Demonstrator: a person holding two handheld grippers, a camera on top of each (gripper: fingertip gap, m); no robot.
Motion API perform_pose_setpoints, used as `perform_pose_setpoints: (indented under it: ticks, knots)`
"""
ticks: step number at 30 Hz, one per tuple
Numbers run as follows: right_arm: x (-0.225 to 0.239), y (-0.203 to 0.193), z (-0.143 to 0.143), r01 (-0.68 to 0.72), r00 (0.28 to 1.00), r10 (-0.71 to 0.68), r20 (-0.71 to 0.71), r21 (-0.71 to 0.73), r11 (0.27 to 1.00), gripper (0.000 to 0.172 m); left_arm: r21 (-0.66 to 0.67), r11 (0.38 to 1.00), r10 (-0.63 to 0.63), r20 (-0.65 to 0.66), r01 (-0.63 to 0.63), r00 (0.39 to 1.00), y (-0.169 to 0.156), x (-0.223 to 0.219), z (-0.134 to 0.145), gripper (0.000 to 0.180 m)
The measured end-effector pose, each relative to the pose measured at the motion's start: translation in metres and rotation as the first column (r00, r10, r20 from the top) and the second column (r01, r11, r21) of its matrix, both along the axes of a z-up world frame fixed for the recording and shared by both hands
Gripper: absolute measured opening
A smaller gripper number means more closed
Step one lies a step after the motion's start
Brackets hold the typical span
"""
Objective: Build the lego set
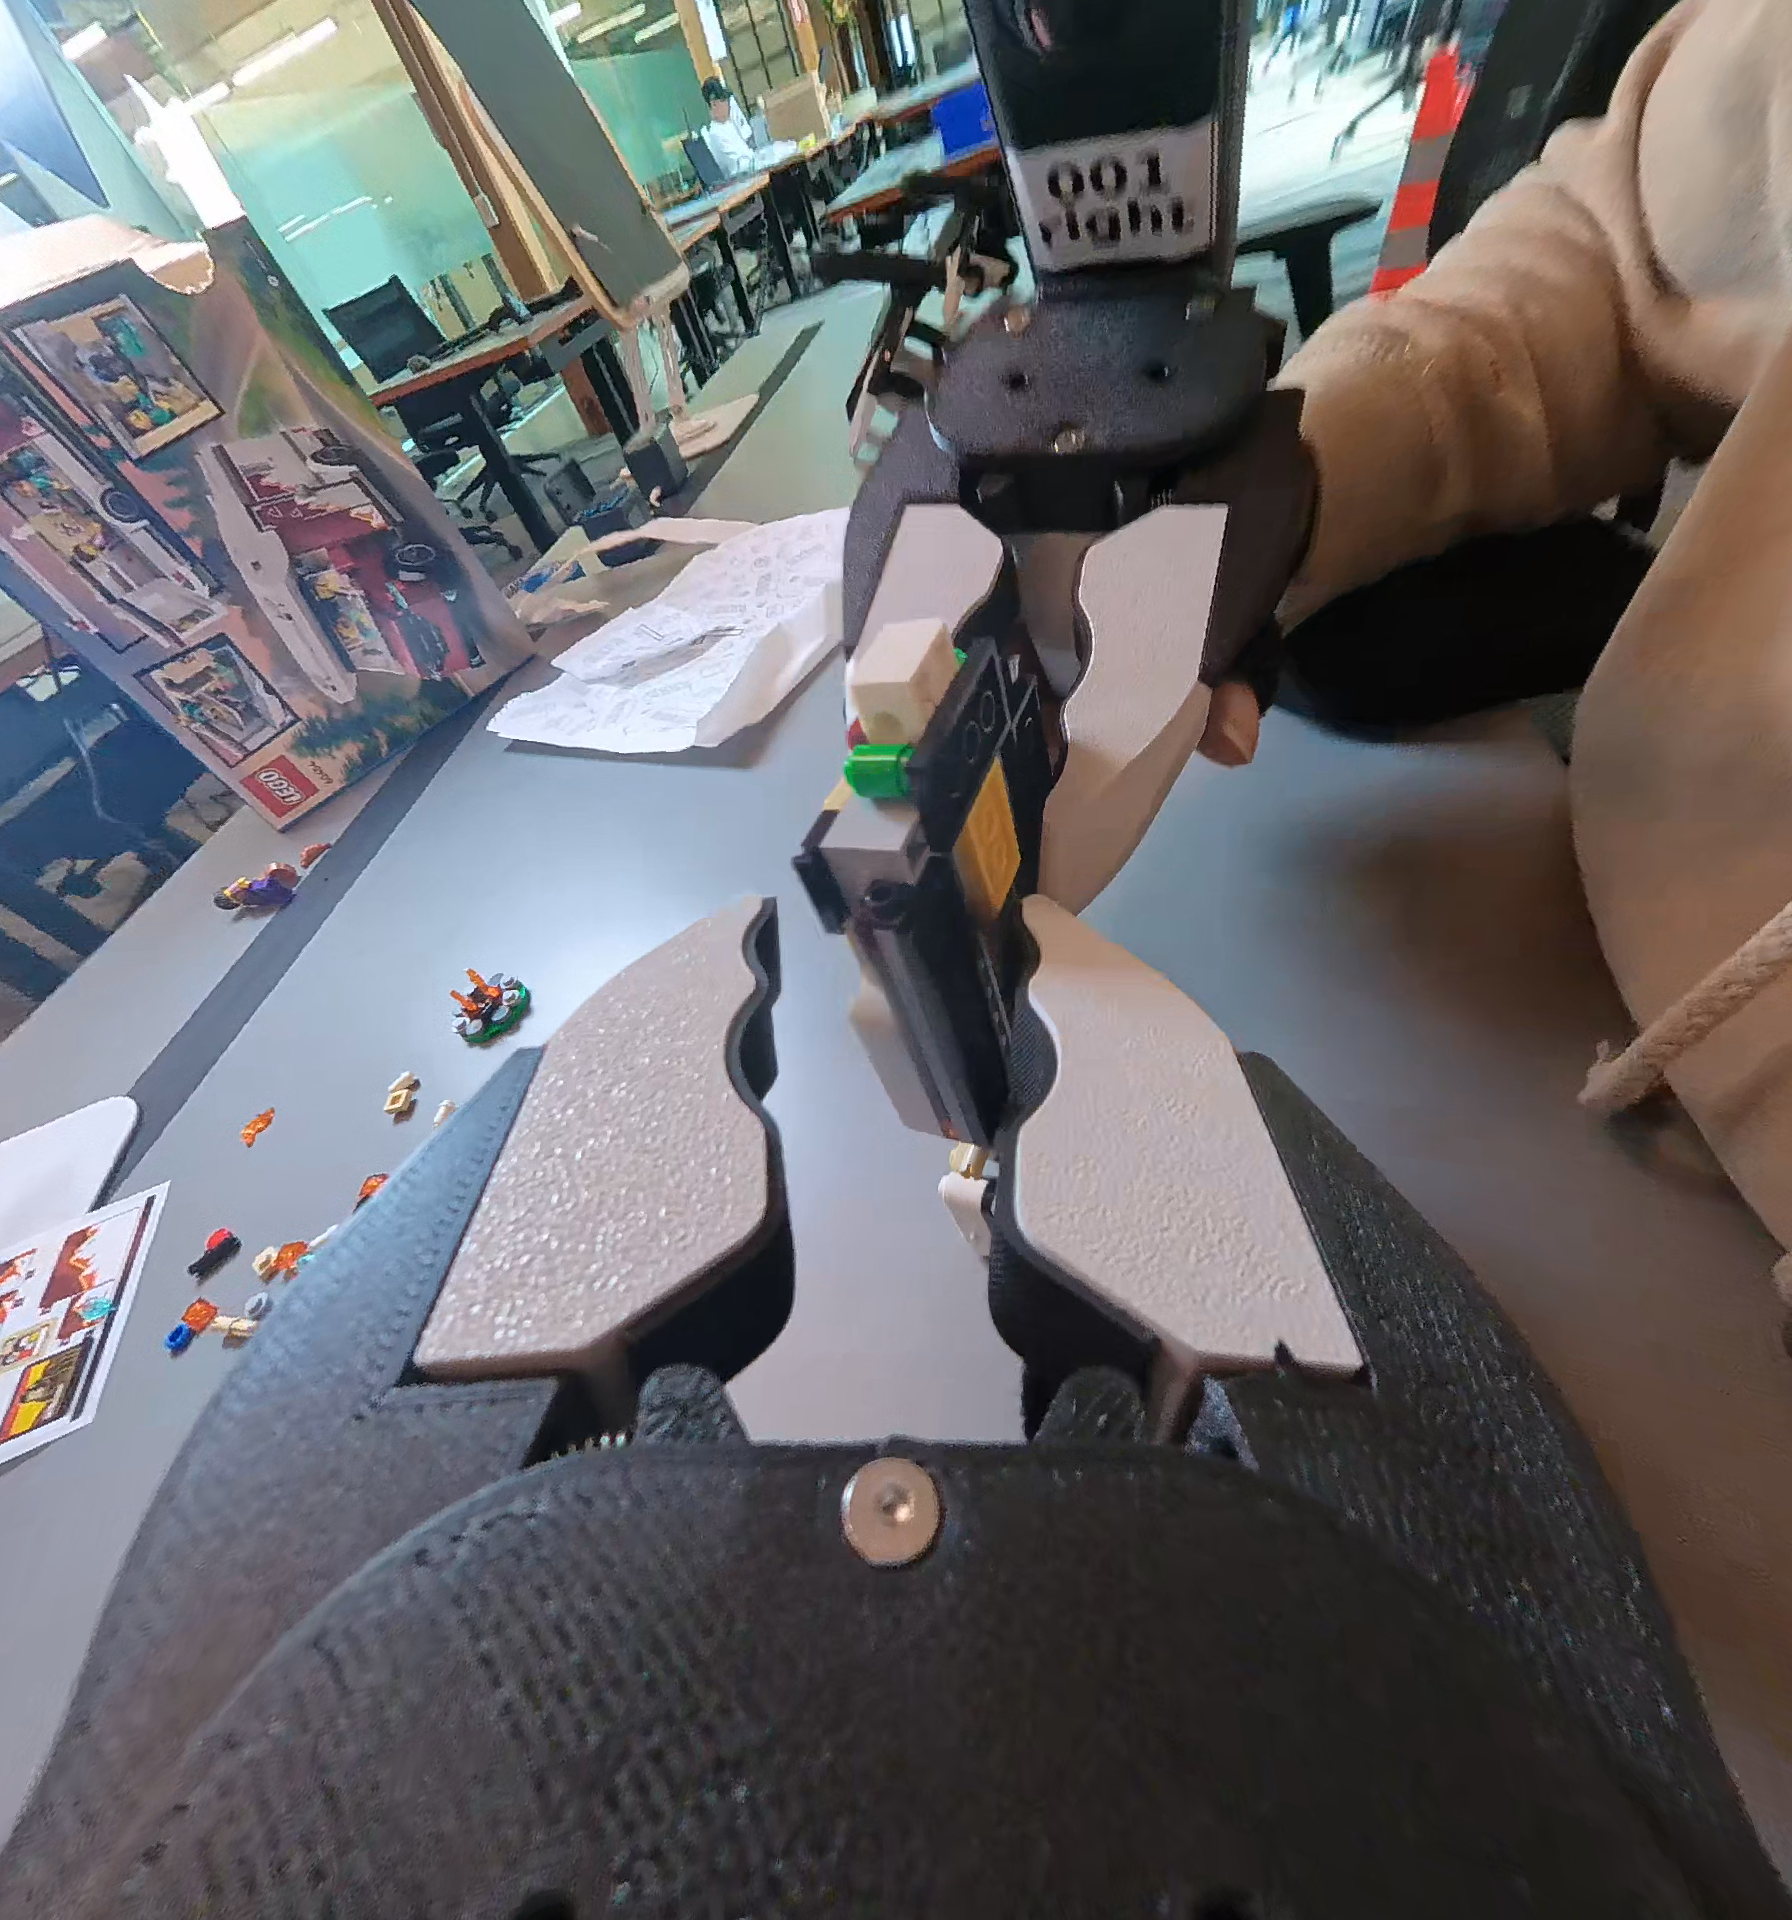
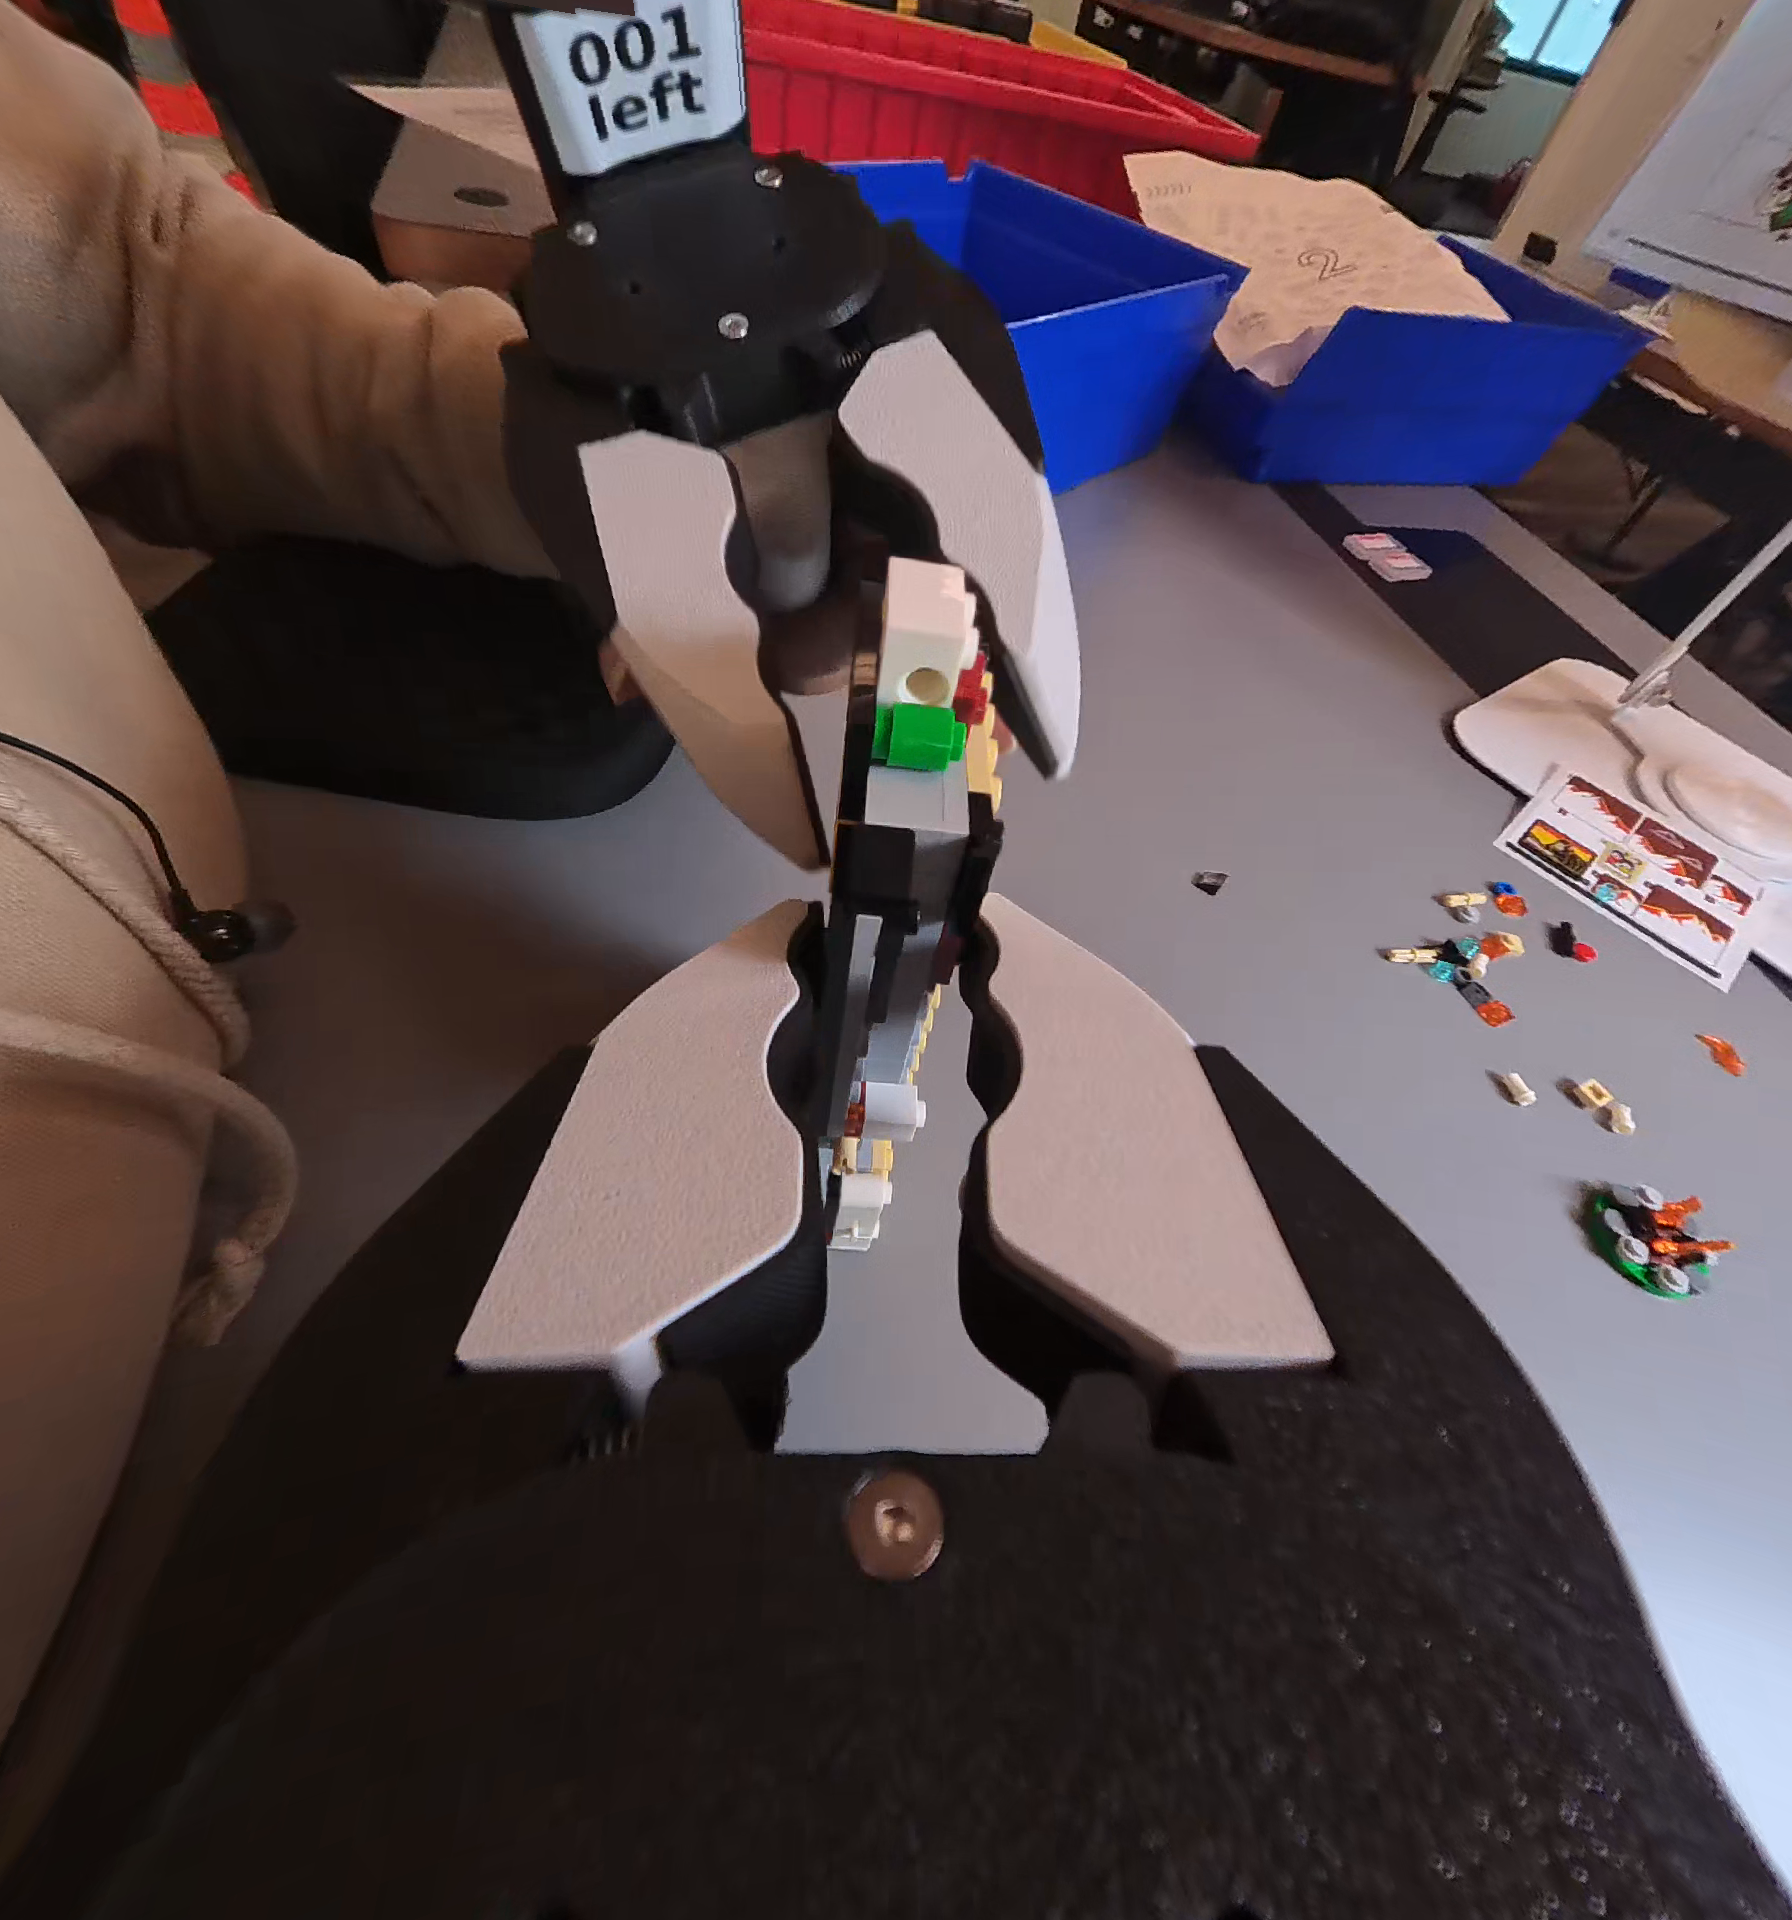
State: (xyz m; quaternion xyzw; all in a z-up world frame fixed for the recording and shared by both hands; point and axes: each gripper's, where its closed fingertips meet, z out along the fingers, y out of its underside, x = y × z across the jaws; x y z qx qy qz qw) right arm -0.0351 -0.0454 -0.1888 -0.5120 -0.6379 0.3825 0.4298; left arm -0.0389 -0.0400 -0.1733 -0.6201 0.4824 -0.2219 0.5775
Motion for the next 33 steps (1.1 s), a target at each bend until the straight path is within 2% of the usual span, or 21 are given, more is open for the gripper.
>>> perform_pose_setpoints:
  ticks: [1, 3, 4, 7, 9, 12, 15, 21, 28, 33]
  knots:
    - [0.001, 0.004, 0.0, 0.0, 1.0, 0.0, 0.004, -0.001, 1.0, 0.024, -0.024, 1.0, 0.003, 0.035, -0.002, 0.999, 0.003, -0.007, 0.006, 0.041]
    - [0.005, 0.015, 0.002, 0.002, 1.0, -0.002, 0.012, -0.004, 1.0, 0.025, -0.135, 0.989, 0.067, 0.054, -0.059, 0.996, 0.023, -0.03, 0.005, 0.054]
    - [0.008, 0.019, 0.002, -0.008, 1.0, 0.008, 0.02, 0.001, 1.0, 0.024, -0.212, 0.967, 0.151, 0.027, -0.142, 0.988, 0.039, -0.046, -0.003, 0.035]
    - [0.012, 0.036, 0.0, 0.003, 0.999, -0.004, 0.038, 0.026, 1.0, 0.024, -0.306, 0.908, 0.256, -0.138, -0.286, 0.957, 0.072, -0.08, -0.036, 0.038]
    - [0.013, 0.044, 0.0, 0.005, 0.999, -0.006, 0.044, 0.019, 1.0, 0.024, -0.351, 0.84, 0.326, -0.284, -0.415, 0.901, 0.093, -0.102, -0.066, 0.034]
    - [0.013, 0.052, -0.001, 0.009, 0.999, -0.009, 0.032, 0.001, 1.0, 0.024, -0.372, 0.767, 0.355, -0.432, -0.522, 0.829, 0.11, -0.117, -0.1, 0.031]
    - [0.014, 0.055, 0.0, 0.004, 1.0, -0.004, 0.024, -0.007, 1.0, 0.024, -0.398, 0.745, 0.349, -0.45, -0.534, 0.822, 0.117, -0.114, -0.112, 0.024]
    - [0.013, 0.057, 0.0, -0.013, 1.0, 0.013, 0.011, -0.03, 0.999, 0.024, -0.431, 0.728, 0.336, -0.454, -0.533, 0.825, 0.116, -0.113, -0.113, 0.009]
    - [0.013, 0.057, 0.0, -0.02, 1.0, 0.021, 0.008, -0.031, 0.999, 0.024, -0.468, 0.717, 0.327, -0.429, -0.516, 0.842, 0.116, -0.112, -0.113, 0.008]
    - [0.012, 0.057, 0.0, -0.023, 1.0, 0.024, 0.012, -0.041, 0.999, 0.024, -0.445, 0.741, 0.313, -0.434, -0.503, 0.845, 0.115, -0.112, -0.113, 0.008]
